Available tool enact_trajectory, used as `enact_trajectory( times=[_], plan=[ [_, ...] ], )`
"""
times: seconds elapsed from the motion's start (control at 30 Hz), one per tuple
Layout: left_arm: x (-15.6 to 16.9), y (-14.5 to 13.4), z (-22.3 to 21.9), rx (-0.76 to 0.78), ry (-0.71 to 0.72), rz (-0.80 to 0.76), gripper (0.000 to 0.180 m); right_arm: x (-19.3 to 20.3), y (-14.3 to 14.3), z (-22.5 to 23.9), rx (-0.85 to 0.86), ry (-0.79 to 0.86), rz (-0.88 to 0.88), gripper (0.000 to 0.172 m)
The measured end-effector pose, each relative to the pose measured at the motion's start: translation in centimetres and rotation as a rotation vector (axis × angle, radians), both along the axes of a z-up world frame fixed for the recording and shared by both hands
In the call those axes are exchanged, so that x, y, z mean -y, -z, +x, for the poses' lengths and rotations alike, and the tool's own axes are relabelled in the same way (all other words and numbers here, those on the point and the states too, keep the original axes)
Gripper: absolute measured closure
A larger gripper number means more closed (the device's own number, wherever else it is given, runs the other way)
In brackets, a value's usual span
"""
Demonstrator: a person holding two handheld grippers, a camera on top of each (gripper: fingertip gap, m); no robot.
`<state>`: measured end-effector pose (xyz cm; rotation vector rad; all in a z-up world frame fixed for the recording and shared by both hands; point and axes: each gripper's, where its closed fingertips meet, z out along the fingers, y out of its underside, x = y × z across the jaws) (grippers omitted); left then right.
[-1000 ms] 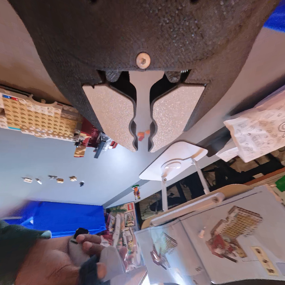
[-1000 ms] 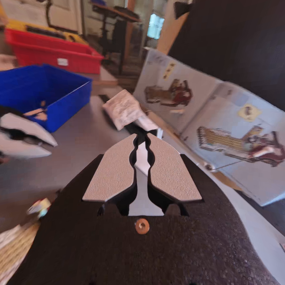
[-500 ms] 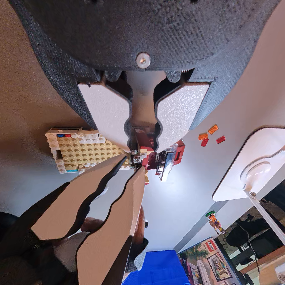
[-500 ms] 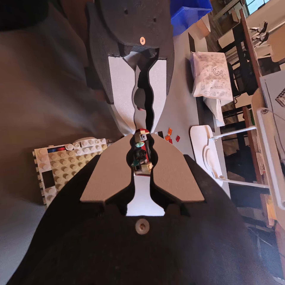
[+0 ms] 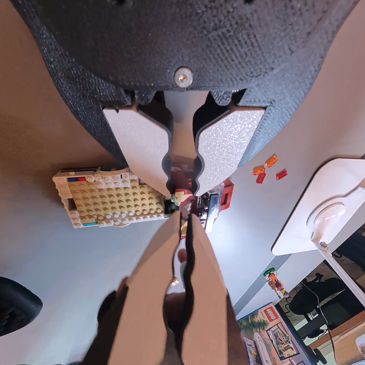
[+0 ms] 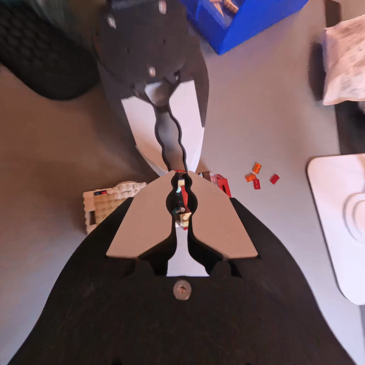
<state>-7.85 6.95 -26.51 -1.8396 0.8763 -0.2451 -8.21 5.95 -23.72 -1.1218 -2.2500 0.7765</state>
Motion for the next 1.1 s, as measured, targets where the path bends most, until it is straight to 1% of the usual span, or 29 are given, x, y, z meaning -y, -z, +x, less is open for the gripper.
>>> enact_trajectory(
  times=[0.03, 0.1, 0.17, 0.2, 0.27, 0.33, 0.4, 0.53, 0.67, 0.73, 0.83, 0.93, 1.0, 1.03, 1.07, 1.1],
  plan=[
    [0.0, 0.0, 0.0, 0.01, 0.002, -0.005, 0.162, -0.1, -0.9, -0.1, 0.022, -0.027, -0.067, 0.166],
    [0.0, 0.0, 0.0, 0.011, 0.004, -0.006, 0.163, -0.6, -3.0, -0.5, 0.03, -0.052, -0.112, 0.166],
    [0.0, -0.1, 0.0, 0.017, 0.005, -0.003, 0.162, -0.6, -4.7, -0.7, -0.006, -0.049, -0.156, 0.166],
    [0.0, -0.1, 0.0, 0.021, 0.003, 0.002, 0.162, -0.4, -5.0, -0.6, -0.037, -0.044, -0.169, 0.166],
    [0.1, -0.1, -0.2, 0.014, 0.004, 0.019, 0.162, 0.4, -4.8, 0.1, -0.116, -0.033, -0.169, 0.165],
    [0.4, -1.0, -0.4, 0.022, 0.022, 0.068, 0.153, 1.5, -4.2, 1.2, -0.207, -0.015, -0.186, 0.165],
    [1.5, -2.5, 0.1, 0.05, 0.087, 0.114, 0.154, 2.5, -4.0, 2.3, -0.3, 0.015, -0.195, 0.165],
    [4.2, -5.3, 2.5, 0.067, 0.222, 0.229, 0.157, 4.3, -4.8, 4.5, -0.445, 0.045, -0.182, 0.165],
    [6.2, -6.9, 5.2, 0.074, 0.317, 0.293, 0.161, 5.9, -5.8, 6.0, -0.494, 0.03, -0.222, 0.165],
    [6.7, -7.1, 6.1, 0.063, 0.339, 0.3, 0.162, 6.6, -6.0, 6.5, -0.502, 0.014, -0.242, 0.165],
    [7.6, -7.9, 7.2, 0.088, 0.373, 0.328, 0.173, 7.1, -5.8, 6.8, -0.495, 0.001, -0.25, 0.165],
    [7.9, -7.7, 7.7, 0.064, 0.379, 0.306, 0.174, 7.5, -5.7, 7.1, -0.49, -0.008, -0.278, 0.165],
    [8.1, -7.5, 7.6, 0.037, 0.378, 0.287, 0.174, 7.4, -5.4, 7.2, -0.482, 0.005, -0.265, 0.164],
    [8.0, -7.7, 7.0, 0.01, 0.358, 0.286, 0.175, 7.1, -5.4, 7.4, -0.476, 0.021, -0.251, 0.158],
    [7.6, -8.1, 5.5, -0.041, 0.3, 0.301, 0.175, 6.5, -5.6, 7.7, -0.471, 0.042, -0.234, 0.153],
    [6.9, -9.0, 3.0, -0.103, 0.203, 0.318, 0.175, 5.6, -5.9, 8.3, -0.472, 0.074, -0.215, 0.151]
  ],
)
